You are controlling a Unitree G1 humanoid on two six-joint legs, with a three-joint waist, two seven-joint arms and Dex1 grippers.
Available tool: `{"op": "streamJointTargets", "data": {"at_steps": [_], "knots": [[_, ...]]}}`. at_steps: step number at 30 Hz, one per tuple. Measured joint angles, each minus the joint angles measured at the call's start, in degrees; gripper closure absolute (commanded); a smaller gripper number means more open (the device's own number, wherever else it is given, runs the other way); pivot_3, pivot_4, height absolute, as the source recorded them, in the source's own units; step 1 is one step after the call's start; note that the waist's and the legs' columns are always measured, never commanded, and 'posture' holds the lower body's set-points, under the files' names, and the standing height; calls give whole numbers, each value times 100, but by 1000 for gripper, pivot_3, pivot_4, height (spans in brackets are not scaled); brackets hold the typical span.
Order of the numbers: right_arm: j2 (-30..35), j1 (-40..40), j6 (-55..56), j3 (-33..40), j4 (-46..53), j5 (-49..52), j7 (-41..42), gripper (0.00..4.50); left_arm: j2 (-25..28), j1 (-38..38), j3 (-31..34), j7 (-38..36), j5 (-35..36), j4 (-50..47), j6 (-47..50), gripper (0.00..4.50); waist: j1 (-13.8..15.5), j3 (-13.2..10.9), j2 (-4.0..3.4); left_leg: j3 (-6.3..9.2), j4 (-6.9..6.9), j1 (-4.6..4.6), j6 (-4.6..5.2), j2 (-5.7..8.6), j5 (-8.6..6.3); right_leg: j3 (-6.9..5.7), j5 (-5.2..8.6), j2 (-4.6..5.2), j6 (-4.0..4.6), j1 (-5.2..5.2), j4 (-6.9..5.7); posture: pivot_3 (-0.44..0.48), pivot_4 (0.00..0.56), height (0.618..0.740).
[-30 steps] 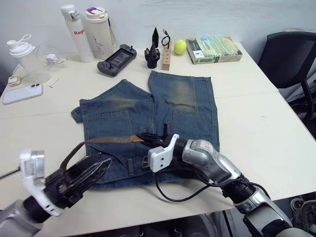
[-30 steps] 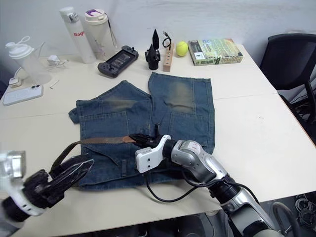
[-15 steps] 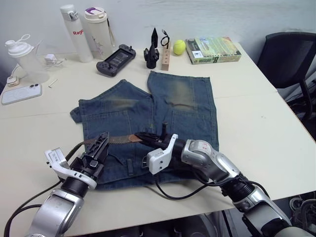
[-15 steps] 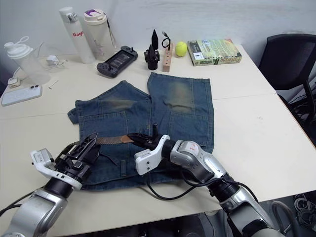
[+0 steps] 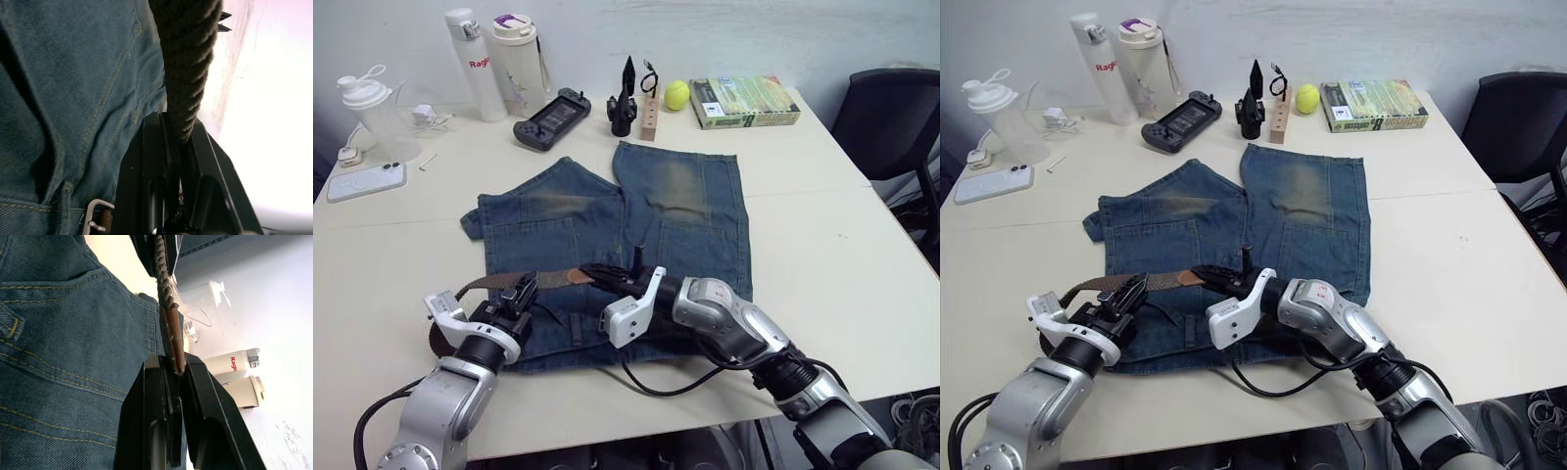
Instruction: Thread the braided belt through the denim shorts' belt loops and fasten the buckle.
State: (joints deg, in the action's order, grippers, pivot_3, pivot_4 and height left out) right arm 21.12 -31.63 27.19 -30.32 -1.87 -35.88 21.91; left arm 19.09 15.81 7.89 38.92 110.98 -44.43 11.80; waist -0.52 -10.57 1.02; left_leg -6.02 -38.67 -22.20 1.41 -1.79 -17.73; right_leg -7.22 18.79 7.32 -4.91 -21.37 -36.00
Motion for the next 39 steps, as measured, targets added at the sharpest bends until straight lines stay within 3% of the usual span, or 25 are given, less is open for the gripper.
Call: {"op": "streamJointTargets", "data": {"at_steps": [7,13,16,17,22,27,39], "knots": [[-24,47,-136,6,17,144,174,4500,6,-108,9,20,-15,-1,25,4390,38,0,0,1,-1,-1,0,1,0,0,0,0,0,1,1,0,150,724],[-124,170,-543,167,76,824,625,1861,153,-181,89,-496,-85,-40,216,4500,36,-1,-1,0,1,-2,0,-1,0,-1,0,-3,0,0,2,0,150,724],[-70,398,-1143,438,225,1728,1236,353,323,96,327,-908,-148,-63,361,4500,33,-3,-4,1,5,-5,1,-1,-1,-1,0,-1,0,-1,5,0,150,724],[14,454,-1385,585,332,2068,1460,71,415,267,422,-1047,-193,-83,412,4500,32,-3,-5,1,6,-6,2,0,-1,-1,0,-1,0,-2,7,0,150,724],[873,682,-3226,1469,1124,3889,2798,71,859,1487,984,-1988,-518,-183,850,4500,38,-8,-12,1,18,-8,11,1,-7,-1,1,7,1,-4,17,0,150,724],[982,741,-4892,1978,1908,5445,3250,71,858,2152,1125,-2754,-1142,55,1147,4500,36,-15,-25,2,57,-1,4,1,-9,-3,6,9,12,-17,20,0,150,724],[966,772,-5670,2037,2406,5915,2959,71,529,2185,1211,-3422,-2099,696,1288,4500,41,-17,-28,5,60,-11,2,0,-12,-9,6,14,13,-21,32,0,150,724]]}}
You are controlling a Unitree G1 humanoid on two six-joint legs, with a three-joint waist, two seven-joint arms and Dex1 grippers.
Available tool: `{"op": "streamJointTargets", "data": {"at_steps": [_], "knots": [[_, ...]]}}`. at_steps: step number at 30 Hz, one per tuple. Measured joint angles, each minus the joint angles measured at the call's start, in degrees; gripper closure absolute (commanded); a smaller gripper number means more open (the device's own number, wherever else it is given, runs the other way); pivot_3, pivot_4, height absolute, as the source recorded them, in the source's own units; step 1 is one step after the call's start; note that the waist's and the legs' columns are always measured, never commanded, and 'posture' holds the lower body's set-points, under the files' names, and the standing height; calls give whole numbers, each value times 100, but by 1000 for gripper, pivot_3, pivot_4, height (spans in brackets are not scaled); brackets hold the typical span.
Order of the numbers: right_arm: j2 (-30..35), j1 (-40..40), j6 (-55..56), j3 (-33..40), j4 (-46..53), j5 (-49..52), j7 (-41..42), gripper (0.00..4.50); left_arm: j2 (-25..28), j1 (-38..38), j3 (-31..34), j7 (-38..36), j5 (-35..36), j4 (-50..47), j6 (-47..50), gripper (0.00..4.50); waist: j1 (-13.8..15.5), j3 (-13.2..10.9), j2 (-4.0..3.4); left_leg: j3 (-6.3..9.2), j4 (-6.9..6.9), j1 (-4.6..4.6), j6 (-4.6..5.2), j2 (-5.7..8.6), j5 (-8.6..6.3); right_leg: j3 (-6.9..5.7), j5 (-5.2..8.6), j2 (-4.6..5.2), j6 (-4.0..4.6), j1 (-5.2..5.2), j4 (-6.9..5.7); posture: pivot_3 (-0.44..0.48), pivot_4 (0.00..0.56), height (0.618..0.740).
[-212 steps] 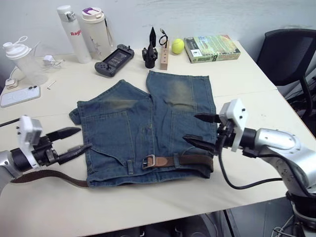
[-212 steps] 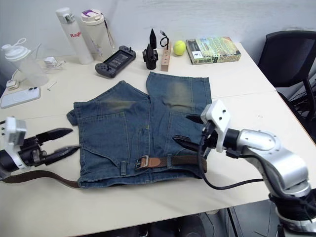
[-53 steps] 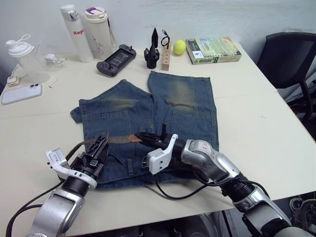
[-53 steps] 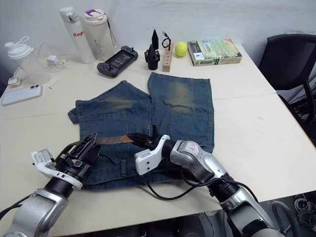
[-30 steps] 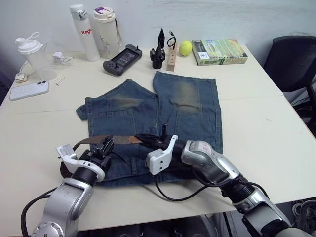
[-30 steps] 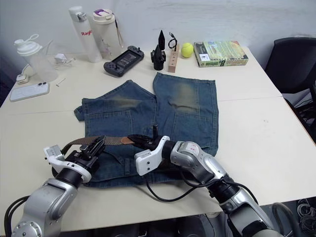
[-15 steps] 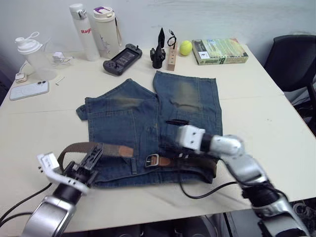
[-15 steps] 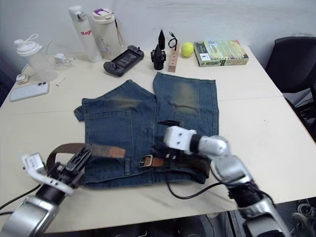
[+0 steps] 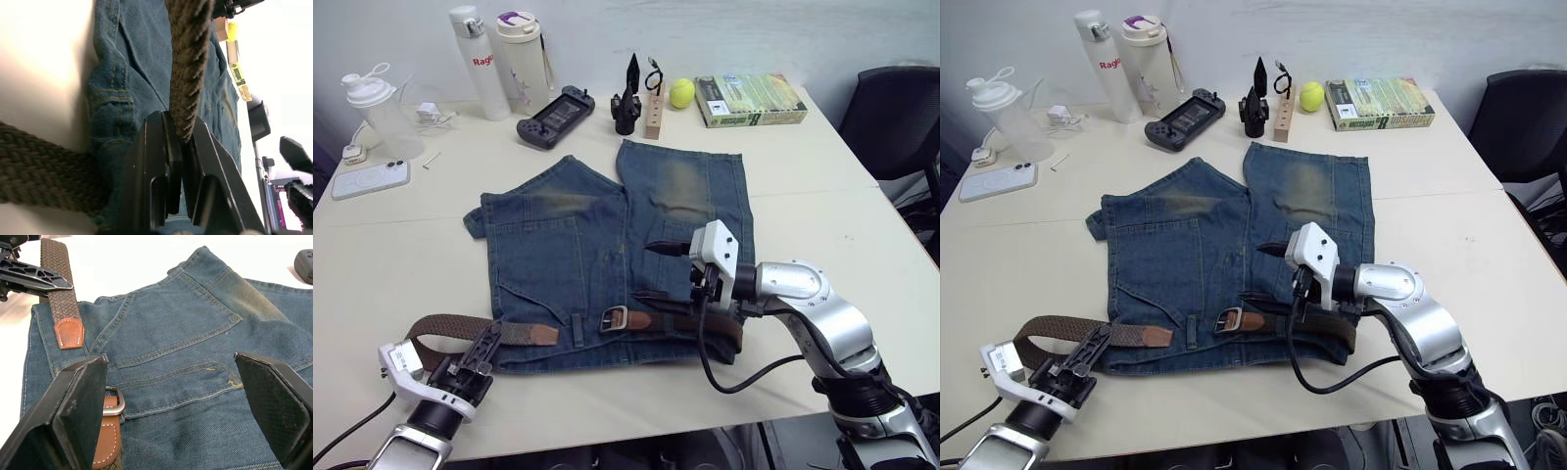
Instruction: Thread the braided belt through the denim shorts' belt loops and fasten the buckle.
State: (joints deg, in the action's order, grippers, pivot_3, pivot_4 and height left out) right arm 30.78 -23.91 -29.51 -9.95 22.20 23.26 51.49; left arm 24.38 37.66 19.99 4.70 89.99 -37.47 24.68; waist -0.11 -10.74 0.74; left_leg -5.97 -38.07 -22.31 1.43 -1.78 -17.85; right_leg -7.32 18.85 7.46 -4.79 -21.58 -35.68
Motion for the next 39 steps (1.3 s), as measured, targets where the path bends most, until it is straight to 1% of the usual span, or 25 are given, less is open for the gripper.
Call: {"op": "streamJointTargets", "data": {"at_steps": [3,8,13,17,23,27,29,33,39], "knots": [[53,103,-103,1,78,90,22,71,-47,-34,-58,-140,-192,19,85,4500,0,0,0,0,0,-1,2,0,-3,0,-1,1,-1,0,3,0,150,724],[432,347,-333,26,291,299,259,71,-215,-422,-250,-187,-441,278,183,4500,12,-1,-1,2,-1,-3,5,2,-4,-2,-3,4,-5,1,4,0,150,724],[632,502,-491,80,501,497,350,71,-303,-789,-391,-183,-726,486,317,4500,7,-2,-3,3,1,-2,5,0,-4,-5,-3,3,-6,1,3,0,150,724],[660,512,-662,173,691,687,295,71,-314,-957,-547,-183,-950,488,474,4500,11,-2,-3,3,0,-3,5,1,-4,-5,-5,4,-8,2,4,0,150,724],[721,657,-812,257,869,870,229,71,-318,-1049,-603,-198,-1101,488,635,4500,28,-3,-4,6,0,-4,4,2,-4,-6,-5,6,-9,2,5,0,150,724],[790,753,-813,284,928,885,228,71,-319,-1273,-717,-248,-1209,489,734,4500,49,-3,-5,7,0,-4,4,2,-4,-6,-6,7,-11,3,5,0,150,724],[795,787,-811,286,929,883,222,71,-274,-1389,-809,-338,-1344,489,831,4500,48,-3,-5,7,0,-4,4,2,-4,-6,-6,6,-11,3,5,0,150,724],[795,834,-809,285,930,877,163,71,77,-1704,-1030,-811,-1714,504,1082,4500,94,-5,-9,7,0,-5,2,3,-3,-8,-6,5,-11,1,5,0,150,724],[807,889,-623,101,964,639,144,71,499,-2164,-1196,-1510,-2201,860,1365,4500,157,-8,-14,8,1,-5,1,4,-4,-10,-6,5,-11,0,5,0,150,724]]}}
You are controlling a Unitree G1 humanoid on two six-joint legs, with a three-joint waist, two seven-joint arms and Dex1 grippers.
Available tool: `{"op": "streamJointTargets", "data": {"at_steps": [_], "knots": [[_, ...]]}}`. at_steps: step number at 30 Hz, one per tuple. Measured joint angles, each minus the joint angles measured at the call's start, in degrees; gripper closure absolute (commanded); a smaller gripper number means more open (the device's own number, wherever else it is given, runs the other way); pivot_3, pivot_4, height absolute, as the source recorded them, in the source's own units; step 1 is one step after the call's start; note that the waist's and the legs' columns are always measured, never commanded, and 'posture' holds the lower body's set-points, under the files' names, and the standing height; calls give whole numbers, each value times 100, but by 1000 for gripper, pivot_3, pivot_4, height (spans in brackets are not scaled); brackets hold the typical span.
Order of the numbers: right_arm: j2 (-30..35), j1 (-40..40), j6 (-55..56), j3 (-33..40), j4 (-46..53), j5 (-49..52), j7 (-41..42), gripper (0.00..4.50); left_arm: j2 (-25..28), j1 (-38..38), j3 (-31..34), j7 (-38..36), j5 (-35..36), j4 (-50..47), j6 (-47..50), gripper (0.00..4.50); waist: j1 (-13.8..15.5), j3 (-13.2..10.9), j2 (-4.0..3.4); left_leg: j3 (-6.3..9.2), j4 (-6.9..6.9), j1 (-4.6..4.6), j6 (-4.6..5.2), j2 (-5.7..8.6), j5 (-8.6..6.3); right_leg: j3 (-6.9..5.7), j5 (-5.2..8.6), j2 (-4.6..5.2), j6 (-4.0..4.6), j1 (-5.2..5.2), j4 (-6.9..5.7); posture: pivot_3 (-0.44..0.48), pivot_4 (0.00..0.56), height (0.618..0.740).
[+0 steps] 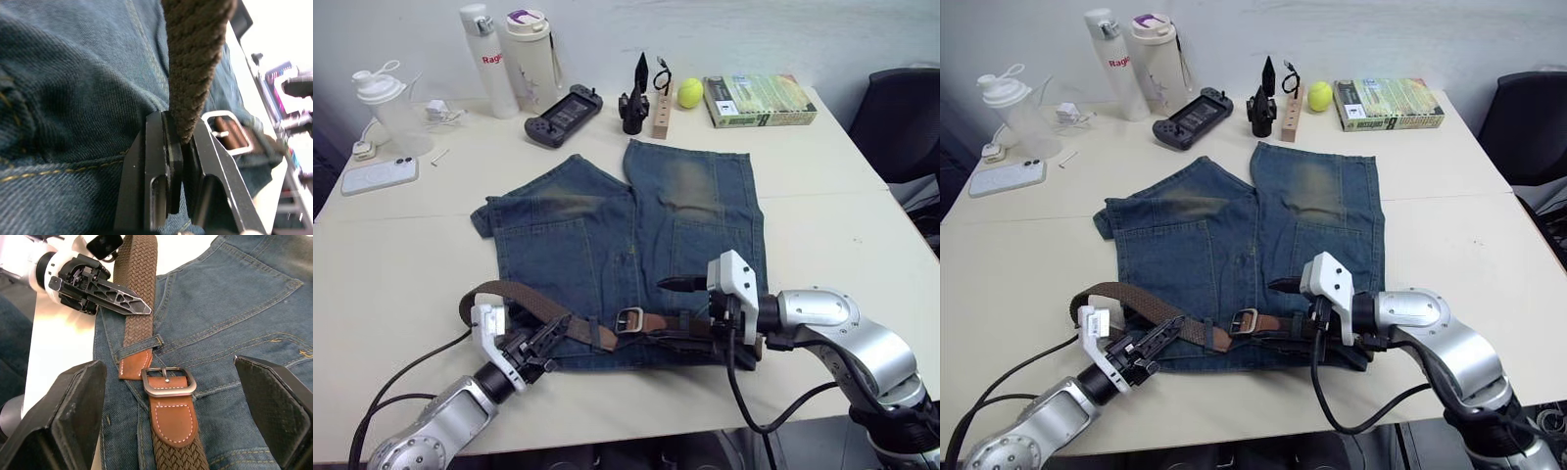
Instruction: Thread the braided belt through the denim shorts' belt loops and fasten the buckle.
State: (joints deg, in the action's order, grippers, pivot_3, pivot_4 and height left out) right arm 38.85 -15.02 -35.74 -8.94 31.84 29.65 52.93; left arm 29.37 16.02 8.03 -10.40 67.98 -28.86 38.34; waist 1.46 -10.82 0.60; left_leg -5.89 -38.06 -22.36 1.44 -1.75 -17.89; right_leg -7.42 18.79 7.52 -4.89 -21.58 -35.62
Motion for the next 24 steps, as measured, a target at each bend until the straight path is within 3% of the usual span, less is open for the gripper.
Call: {"op": "streamJointTargets", "data": {"at_steps": [7,17,24], "knots": [[28,190,1244,-684,2,-1256,-135,71,128,-584,-193,-491,-404,252,308,4500,-1,-1,-1,-3,0,0,-4,5,3,-1,-3,1,-5,1,-1,0,150,724],[-104,189,5102,-1433,-1360,-3955,-927,71,106,-721,-175,-563,-620,269,651,4500,-6,0,0,-6,-2,6,-13,7,15,0,-5,-3,-10,4,-9,0,150,724],[-182,198,5597,-1457,-1539,-4158,-1035,71,257,-697,-343,-243,-1428,-100,704,4500,-18,0,-1,-4,0,12,-18,3,19,2,-5,-5,-9,6,-14,0,150,724]]}}
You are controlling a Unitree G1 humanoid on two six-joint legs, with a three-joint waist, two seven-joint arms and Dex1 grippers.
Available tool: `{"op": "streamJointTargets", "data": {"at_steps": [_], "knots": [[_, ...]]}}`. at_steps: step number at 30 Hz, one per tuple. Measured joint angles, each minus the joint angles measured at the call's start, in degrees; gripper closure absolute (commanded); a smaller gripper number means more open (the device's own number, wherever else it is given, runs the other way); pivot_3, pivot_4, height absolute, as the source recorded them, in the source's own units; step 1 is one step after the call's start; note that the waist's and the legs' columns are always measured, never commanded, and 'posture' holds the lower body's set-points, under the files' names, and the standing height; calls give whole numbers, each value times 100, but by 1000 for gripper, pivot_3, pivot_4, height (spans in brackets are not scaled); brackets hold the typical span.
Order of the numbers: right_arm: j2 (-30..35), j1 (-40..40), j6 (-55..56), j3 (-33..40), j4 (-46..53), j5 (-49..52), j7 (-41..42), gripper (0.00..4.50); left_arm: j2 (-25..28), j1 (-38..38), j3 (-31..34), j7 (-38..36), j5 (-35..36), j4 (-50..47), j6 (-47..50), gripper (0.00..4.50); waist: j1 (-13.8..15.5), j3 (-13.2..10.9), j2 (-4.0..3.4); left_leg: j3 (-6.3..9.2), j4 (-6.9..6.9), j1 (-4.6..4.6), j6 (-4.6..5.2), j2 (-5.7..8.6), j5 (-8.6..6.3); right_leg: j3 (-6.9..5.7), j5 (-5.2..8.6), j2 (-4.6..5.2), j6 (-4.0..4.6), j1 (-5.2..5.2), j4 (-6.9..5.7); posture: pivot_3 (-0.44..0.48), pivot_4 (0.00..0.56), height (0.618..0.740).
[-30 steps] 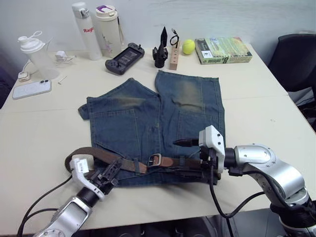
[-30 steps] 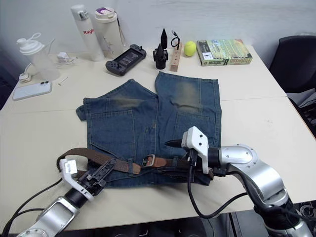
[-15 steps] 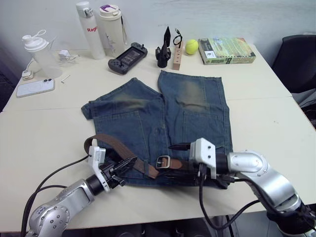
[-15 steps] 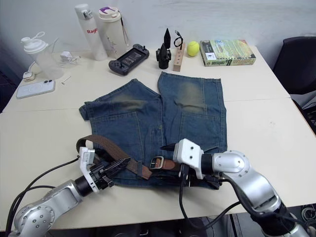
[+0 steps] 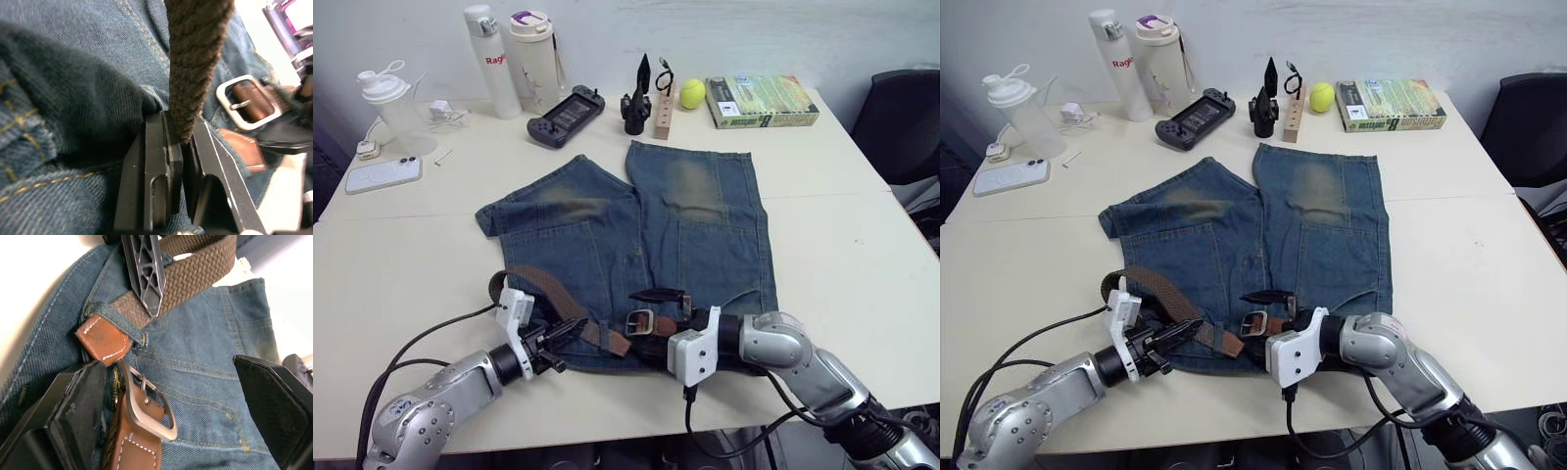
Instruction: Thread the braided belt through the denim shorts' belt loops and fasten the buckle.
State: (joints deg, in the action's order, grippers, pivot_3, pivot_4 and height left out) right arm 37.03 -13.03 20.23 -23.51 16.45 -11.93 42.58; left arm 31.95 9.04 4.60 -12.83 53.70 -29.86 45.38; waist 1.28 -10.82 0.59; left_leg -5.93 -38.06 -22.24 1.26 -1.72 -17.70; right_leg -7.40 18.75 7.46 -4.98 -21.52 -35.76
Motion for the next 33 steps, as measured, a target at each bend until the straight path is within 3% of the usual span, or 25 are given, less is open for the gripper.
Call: {"op": "streamJointTargets", "data": {"at_steps": [7,33], "knots": [[-109,23,4,2,0,-127,-21,71,49,167,-368,267,-1082,-590,-219,4500,0,0,0,0,3,2,-3,-2,0,1,1,1,2,0,1,0,150,724],[-355,-253,621,-239,-341,-518,273,71,-205,263,-207,272,-1319,-788,93,4500,-13,2,-3,2,4,9,-7,-5,3,-1,4,1,7,2,-10,0,150,724]]}}
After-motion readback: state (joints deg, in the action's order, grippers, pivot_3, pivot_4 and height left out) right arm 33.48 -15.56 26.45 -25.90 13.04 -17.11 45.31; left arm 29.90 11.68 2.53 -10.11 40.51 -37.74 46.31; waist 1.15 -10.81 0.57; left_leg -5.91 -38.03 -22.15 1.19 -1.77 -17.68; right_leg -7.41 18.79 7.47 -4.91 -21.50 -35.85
